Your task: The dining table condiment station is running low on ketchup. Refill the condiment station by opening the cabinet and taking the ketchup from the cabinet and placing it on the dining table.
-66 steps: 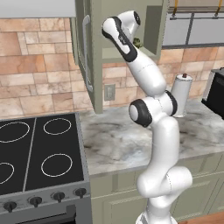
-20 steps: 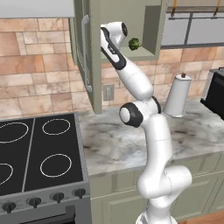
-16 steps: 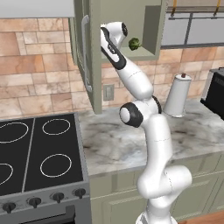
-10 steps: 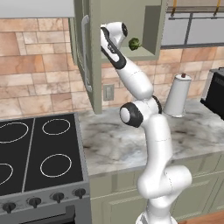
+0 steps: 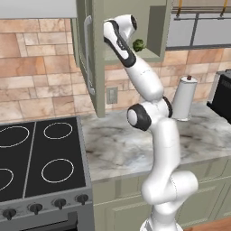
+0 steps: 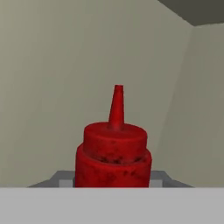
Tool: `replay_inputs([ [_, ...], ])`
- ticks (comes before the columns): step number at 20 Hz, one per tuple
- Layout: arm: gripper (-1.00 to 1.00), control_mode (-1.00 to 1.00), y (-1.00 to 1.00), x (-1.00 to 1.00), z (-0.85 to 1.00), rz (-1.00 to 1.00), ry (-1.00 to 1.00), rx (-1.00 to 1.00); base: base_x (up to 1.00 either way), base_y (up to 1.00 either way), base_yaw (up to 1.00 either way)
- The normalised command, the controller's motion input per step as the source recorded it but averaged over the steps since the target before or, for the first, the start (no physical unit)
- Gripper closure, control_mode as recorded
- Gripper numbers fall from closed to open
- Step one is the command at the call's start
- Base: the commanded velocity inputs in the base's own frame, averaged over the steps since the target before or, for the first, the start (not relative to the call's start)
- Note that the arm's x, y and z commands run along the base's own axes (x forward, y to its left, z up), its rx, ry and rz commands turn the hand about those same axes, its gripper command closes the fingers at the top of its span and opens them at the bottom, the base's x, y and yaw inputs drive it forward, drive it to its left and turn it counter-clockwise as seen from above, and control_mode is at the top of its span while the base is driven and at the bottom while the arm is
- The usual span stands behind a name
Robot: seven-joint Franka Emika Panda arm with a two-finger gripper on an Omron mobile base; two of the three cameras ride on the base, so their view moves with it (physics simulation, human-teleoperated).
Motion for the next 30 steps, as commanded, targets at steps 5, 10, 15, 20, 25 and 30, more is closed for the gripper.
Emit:
replay_inputs([
  [5, 1.00, -1.00, -0.12, -0.89, -0.32, 0.00, -0.12, 0.04, 0.00, 0.00, 0.00],
  [10, 1.00, -1.00, -0.15, -1.00, -0.76, 0.00, -0.24, 0.07, 0.00, 0.00, 0.00],
  [15, 1.00, -1.00, -0.05, -1.00, -0.97, -0.02, -0.37, 0.10, 0.00, 0.00, 0.00],
  [20, 1.00, -1.00, 0.00, -1.00, -0.42, -0.19, -0.37, 0.03, 0.00, 0.00, 0.00],
  [25, 1.00, -1.00, -0.20, -1.00, 0.23, -0.24, -0.18, 0.05, 0.00, 0.00, 0.00],
  [30, 1.00, -1.00, -0.57, -1.00, 0.39, -0.15, -0.02, 0.12, 0.00, 0.00, 0.00],
])
